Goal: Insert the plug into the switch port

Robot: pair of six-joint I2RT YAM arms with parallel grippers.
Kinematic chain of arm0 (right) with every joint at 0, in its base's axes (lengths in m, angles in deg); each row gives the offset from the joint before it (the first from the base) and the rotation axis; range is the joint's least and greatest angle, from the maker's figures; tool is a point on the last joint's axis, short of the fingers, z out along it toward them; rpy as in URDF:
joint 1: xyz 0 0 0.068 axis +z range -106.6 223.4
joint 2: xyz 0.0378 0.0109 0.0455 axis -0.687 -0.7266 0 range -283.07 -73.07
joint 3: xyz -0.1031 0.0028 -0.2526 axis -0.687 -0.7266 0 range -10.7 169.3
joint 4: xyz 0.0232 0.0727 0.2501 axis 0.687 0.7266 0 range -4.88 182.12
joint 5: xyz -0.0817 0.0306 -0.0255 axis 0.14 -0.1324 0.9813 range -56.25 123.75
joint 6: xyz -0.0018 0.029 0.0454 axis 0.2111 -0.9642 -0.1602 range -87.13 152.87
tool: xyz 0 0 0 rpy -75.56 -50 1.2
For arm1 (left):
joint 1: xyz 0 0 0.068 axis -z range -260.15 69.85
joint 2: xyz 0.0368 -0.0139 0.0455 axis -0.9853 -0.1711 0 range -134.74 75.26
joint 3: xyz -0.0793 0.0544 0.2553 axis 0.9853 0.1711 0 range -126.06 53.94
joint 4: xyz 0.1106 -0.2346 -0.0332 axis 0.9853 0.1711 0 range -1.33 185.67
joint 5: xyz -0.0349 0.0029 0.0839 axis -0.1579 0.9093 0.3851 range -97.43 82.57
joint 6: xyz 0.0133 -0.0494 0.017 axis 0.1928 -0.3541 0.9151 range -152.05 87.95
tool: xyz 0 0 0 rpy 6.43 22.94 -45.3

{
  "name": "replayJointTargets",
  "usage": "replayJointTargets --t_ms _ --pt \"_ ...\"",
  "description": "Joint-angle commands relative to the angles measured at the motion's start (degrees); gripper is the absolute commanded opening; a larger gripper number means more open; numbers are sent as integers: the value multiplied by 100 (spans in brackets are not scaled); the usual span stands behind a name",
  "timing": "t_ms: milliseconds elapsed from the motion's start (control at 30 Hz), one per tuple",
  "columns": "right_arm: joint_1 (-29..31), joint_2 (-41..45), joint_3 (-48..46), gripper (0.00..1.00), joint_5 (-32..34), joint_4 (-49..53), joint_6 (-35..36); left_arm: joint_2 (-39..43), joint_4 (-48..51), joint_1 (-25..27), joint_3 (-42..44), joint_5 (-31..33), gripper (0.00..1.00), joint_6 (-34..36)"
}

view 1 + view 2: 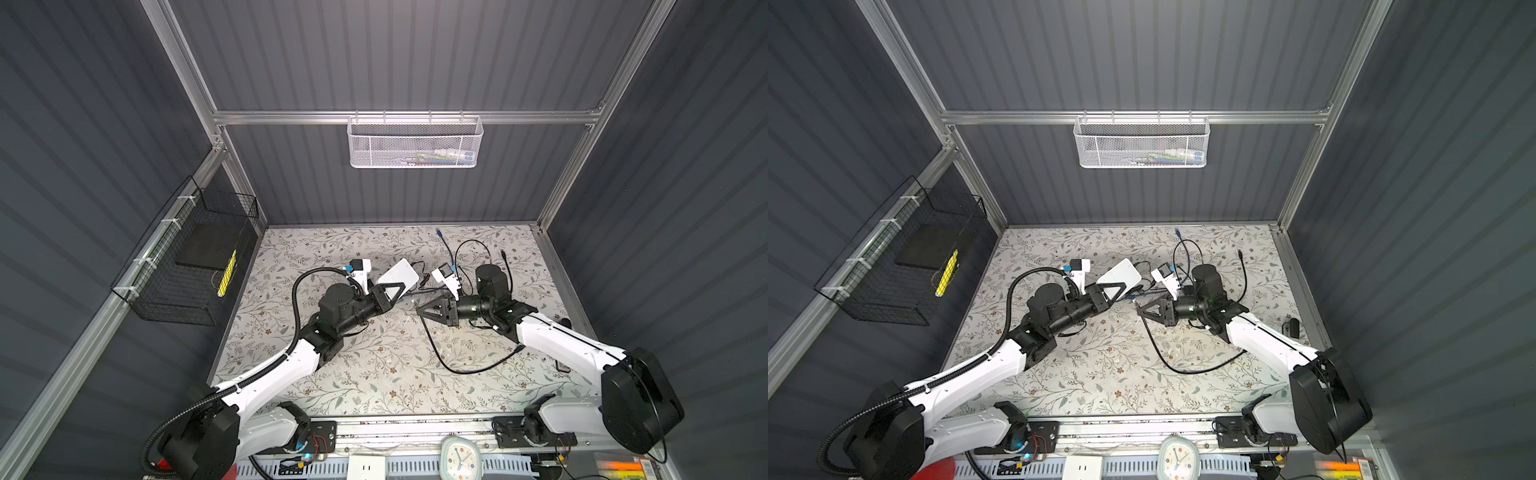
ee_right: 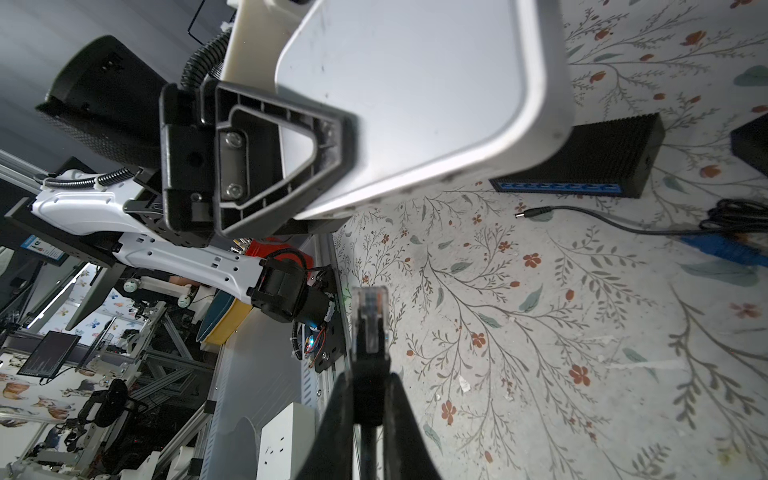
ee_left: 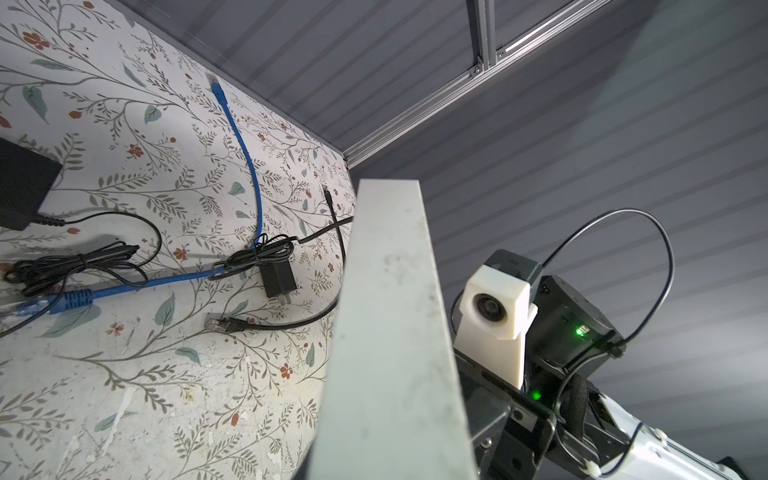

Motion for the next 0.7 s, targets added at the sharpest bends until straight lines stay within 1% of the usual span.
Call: replayJointTargets --t_ms 0,100,167,267,433,533,567,667 --pt "-20 -7 76 0 -81 -241 -166 -53 -494 8 -169 -152 0 -43" --pt "-13 40 114 0 36 -82 -37 -70 -530 12 -154 -121 0 -61" --pt "3 72 158 0 228 201 132 -63 -512 7 -146 -95 0 -72" --pt "136 160 362 0 762 949 639 -64 -413 8 -163 -55 0 -80" --pt "659 302 789 0 2092 2018 1408 -132 -154 20 -300 -9 0 -117" --pt "867 416 885 0 2573 2167 1432 -173 -106 25 -333 15 0 -167" --pt "950 454 906 0 2839 2252 1470 -187 -56 36 -348 40 0 -182" --pt "1108 535 942 0 3222 2341 1534 -226 115 35 -410 63 0 -199"
